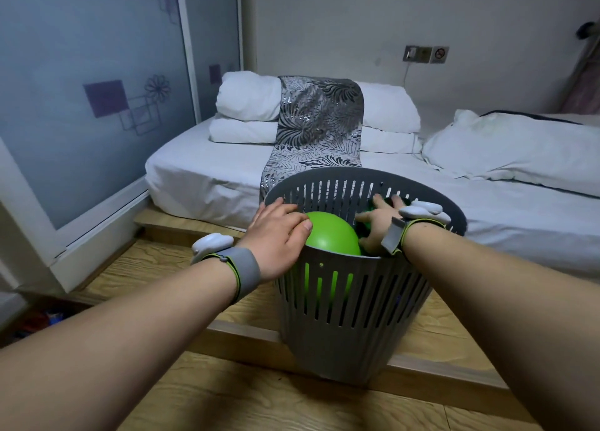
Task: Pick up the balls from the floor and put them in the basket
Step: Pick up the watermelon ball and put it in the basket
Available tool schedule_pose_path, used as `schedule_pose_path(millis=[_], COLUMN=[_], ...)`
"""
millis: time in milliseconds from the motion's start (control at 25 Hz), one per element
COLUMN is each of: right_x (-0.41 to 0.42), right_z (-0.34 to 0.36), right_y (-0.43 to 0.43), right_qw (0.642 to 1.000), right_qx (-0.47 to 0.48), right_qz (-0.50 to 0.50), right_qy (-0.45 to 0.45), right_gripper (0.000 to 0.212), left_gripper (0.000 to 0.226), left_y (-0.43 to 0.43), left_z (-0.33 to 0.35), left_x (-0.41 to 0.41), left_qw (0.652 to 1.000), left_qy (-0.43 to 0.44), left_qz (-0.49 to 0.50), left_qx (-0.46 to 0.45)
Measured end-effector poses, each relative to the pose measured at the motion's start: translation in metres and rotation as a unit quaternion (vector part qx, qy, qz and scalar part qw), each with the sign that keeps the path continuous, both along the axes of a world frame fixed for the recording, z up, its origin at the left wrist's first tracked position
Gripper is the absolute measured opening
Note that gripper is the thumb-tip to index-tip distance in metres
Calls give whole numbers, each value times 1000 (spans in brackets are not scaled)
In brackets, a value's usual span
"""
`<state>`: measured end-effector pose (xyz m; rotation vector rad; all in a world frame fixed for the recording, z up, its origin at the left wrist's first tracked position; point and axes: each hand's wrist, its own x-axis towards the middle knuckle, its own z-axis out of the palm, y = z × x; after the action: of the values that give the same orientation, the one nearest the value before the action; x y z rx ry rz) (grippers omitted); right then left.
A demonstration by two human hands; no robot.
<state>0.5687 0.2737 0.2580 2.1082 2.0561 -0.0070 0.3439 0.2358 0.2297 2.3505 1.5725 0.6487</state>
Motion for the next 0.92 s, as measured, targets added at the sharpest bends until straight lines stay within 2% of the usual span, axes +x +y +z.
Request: schedule_pose_path(millis=[80, 120, 240, 360, 440, 600, 640, 760, 920], right_x=[3, 4, 4, -1, -6, -12, -15, -33, -84], right_z=[-4, -4, 2, -8, -13, -8, -6, 6, 33], right_y=[3, 2, 6, 15, 12, 6, 5, -5, -30], right_qw=[993, 992, 996, 998, 999, 983, 981, 978, 944], right_qx=[106, 117, 27, -10, -24, -66, -46, 110, 256], right_qz=[-7, -27, -85, -54, -27, -7, -5, 15, 82], right_qy=[52, 49, 1, 2, 8, 172, 187, 176, 193], right_gripper=[51, 52, 76, 69, 59, 53, 54, 46, 43], left_gripper=[68, 67, 63, 81, 81, 66, 61, 63, 62], left_y=[-1, -2, -2, 2, 4, 2, 0, -10, -27], left_z=[-2, -4, -3, 0, 0, -8, -9, -10, -18], left_x=[-5, -4, 2, 7, 6, 2, 2, -5, -33], left_qw=[1000, 1000, 998, 994, 991, 991, 993, 997, 996], left_qy=[-1, 3, 14, 54, 70, 48, 39, 3, -49], left_qz=[-9, -13, -12, -17, -11, 0, 4, -3, -5], left_qx=[13, 21, 59, 91, 110, 123, 112, 82, 81])
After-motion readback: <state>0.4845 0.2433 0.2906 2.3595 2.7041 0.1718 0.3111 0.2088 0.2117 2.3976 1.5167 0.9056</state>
